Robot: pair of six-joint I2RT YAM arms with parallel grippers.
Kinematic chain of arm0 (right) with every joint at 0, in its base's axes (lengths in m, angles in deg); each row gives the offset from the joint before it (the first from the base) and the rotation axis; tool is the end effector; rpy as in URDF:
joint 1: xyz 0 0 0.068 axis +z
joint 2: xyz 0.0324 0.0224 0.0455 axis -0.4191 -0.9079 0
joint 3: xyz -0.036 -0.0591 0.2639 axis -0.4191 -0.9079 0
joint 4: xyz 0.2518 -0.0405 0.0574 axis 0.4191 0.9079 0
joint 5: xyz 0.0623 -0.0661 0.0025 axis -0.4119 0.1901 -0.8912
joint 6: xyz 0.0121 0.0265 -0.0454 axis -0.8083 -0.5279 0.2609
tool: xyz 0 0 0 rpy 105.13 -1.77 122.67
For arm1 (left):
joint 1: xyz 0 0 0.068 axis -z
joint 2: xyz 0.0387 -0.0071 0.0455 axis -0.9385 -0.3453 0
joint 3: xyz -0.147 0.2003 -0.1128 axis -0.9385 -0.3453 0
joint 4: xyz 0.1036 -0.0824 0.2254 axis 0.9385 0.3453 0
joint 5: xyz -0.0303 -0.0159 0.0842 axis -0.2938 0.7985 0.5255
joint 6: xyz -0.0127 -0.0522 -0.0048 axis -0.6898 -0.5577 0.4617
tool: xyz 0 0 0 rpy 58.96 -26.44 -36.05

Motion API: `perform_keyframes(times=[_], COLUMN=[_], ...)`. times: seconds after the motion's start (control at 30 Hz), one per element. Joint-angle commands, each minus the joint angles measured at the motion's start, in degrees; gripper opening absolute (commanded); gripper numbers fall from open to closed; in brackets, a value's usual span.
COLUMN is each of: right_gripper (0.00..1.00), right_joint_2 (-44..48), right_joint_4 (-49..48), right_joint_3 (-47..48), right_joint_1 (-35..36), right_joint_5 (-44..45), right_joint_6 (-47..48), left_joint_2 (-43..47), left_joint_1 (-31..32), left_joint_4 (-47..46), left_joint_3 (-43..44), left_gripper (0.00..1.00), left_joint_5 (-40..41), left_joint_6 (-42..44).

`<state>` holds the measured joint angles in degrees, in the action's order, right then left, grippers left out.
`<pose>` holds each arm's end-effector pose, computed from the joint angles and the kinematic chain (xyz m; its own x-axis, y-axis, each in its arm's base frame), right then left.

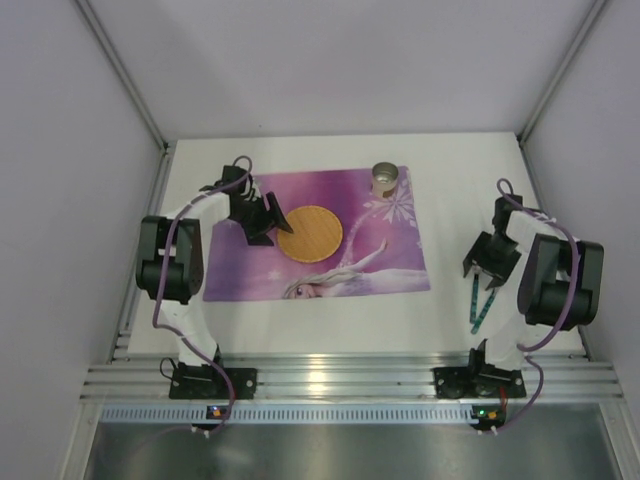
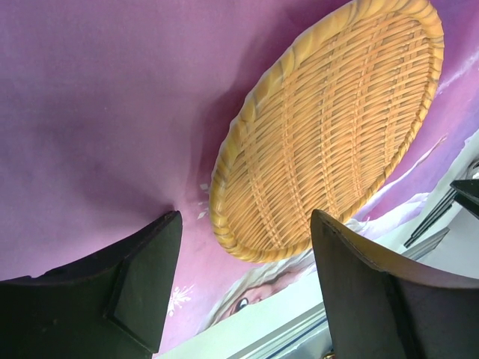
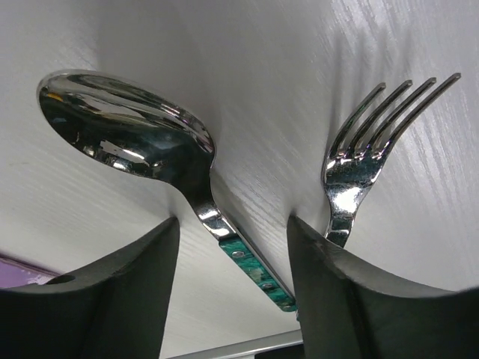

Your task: Set the dinner table for one person

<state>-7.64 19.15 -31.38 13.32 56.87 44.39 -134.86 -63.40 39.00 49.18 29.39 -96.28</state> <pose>0.2775 -0.0575 0.1569 -0.8016 0.5908 -0.0913 0.5930 0.8052 0.0043 0.3798 -0.0594 0.1698 -0.9312 -0.3385 -0.1355 -0.2065 0.7958 -0.5692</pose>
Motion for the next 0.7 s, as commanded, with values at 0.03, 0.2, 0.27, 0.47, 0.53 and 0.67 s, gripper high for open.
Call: perform_keyframes(times=[0.03, 0.2, 0.27, 0.47, 0.53, 0.67], right_gripper=[0.48, 0.2, 0.13, 0.0, 0.0, 0.0], right_joint_2=[-3.48, -3.75, -3.92, -5.16, -4.63, -4.28], right_joint_4=[-4.82, -5.17, -5.0, -3.51, -1.41, 4.47], right_joint_3=[-0.74, -1.19, -1.1, 1.97, 4.52, 11.45], right_joint_1=[1.18, 1.27, 1.36, 1.44, 2.06, 5.21], right_joint_5=[-0.84, -0.49, -0.4, -0.75, -0.22, 3.19], right_joint_6=[0.58, 1.63, 1.99, 3.57, 3.66, 4.18], left_joint_2=[3.67, 3.32, 3.41, 4.02, 4.29, 5.08], left_joint_1=[-0.24, -0.24, -0.24, -0.07, 0.2, 0.64], left_joint_4=[1.53, 1.53, 1.36, 0.66, 0.57, 1.27], left_joint_3=[1.85, 1.76, 1.68, 2.38, 2.9, 3.61], left_gripper=[0.74, 0.73, 0.73, 0.72, 0.73, 0.76], left_joint_5=[1.03, 1.2, 1.03, 0.06, 0.24, 1.73], left_joint_6=[0.91, 0.73, 0.3, -0.41, -0.59, -1.29])
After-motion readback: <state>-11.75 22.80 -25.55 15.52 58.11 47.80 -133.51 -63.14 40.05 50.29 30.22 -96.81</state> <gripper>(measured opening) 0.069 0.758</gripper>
